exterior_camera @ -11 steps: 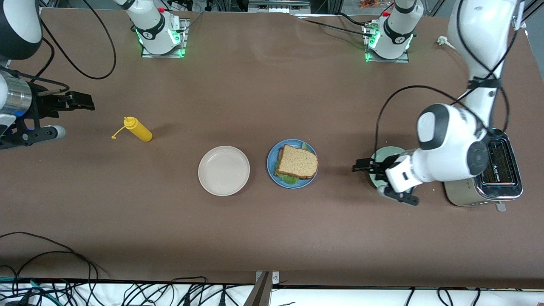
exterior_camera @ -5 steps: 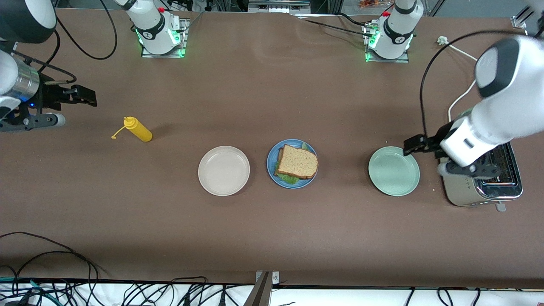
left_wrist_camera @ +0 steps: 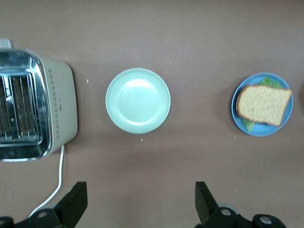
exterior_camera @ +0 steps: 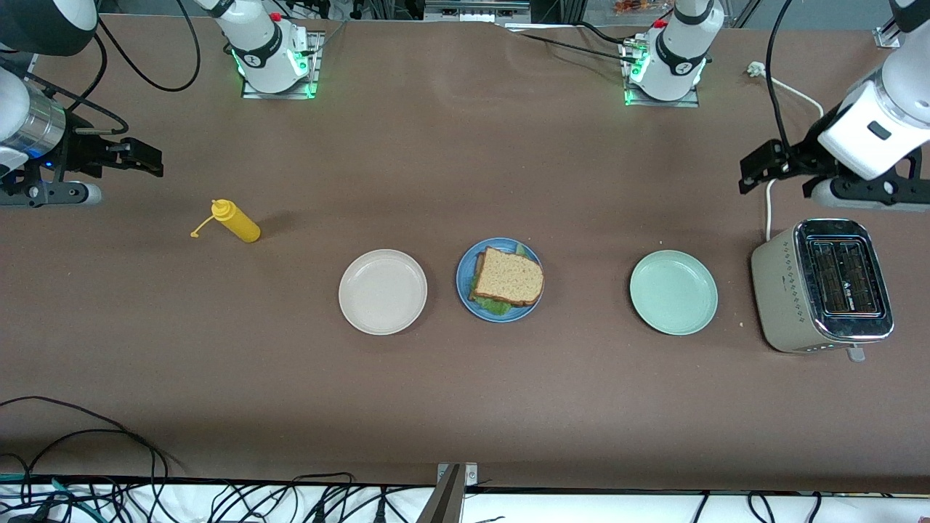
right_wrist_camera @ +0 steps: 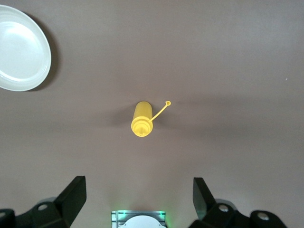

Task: Make sandwich in blue plate with both arms

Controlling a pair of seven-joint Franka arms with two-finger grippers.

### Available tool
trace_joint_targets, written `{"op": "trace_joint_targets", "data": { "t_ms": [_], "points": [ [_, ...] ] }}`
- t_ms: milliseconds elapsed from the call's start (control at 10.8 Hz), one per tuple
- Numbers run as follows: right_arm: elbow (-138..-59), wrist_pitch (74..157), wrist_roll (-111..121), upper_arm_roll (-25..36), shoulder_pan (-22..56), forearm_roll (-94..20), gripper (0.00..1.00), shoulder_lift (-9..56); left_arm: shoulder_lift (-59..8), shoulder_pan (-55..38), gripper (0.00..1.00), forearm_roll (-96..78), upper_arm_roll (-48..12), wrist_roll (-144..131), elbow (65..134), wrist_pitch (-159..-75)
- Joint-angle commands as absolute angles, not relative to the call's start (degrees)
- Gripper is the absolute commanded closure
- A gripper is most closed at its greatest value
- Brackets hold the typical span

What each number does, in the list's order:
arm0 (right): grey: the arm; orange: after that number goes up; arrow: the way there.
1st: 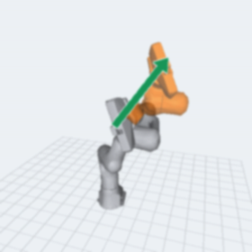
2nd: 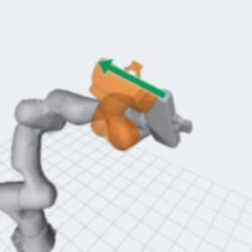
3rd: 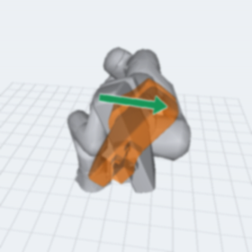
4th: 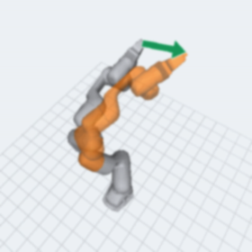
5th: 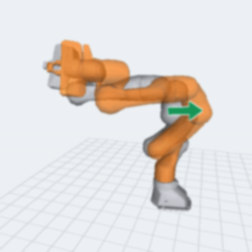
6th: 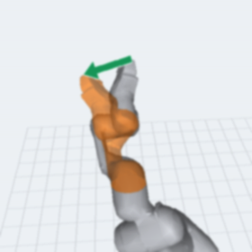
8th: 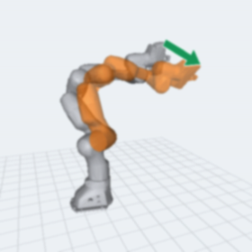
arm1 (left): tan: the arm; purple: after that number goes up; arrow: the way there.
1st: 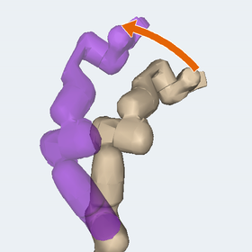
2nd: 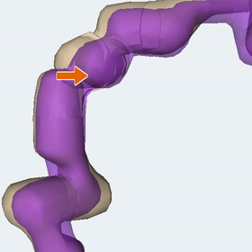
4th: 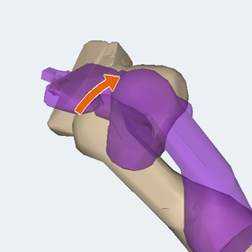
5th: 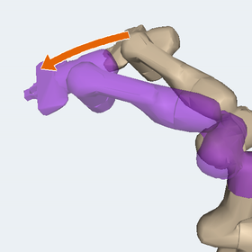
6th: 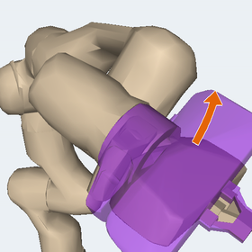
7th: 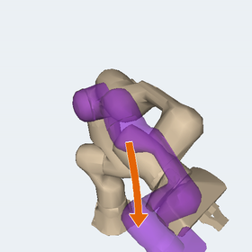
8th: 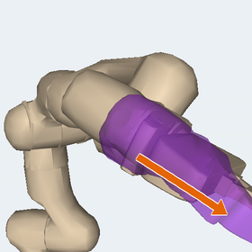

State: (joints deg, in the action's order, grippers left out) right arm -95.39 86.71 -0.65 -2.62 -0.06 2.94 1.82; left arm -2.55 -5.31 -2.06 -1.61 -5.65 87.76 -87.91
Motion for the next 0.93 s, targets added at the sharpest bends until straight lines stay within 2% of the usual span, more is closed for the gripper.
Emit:
{"op": "trace_joint_targets", "data": {
  "t_ms": [0, 558, 744, 837],
  "points": [
    [-96.9, 87.7, -5.1, -2.8, -0.2, 3.3, 0.0, 0.5, 2.5, -5.5, 0.0, 0.0, -2.5, -5.8, 95.3, -87.4],
    [-95.2, 87.3, -5.2, 0.3, -0.2, 3.0, 0.0, 0.8, 2.5, -4.9, 0.0, -0.4, -2.7, -5.4, 95.1, -87.2],
    [-95.1, 87.0, -5.4, 0.4, -0.2, 3.1, 0.0, 0.7, 2.4, -0.4, 0.0, -0.5, -7.0, -5.7, 94.3, -87.0],
    [-94.9, 87.0, -7.5, 0.4, -0.2, 3.3, 0.0, 0.6, 2.3, -0.5, 0.0, 0.0, -7.3, -5.8, 94.2, -86.9]
  ]
}}
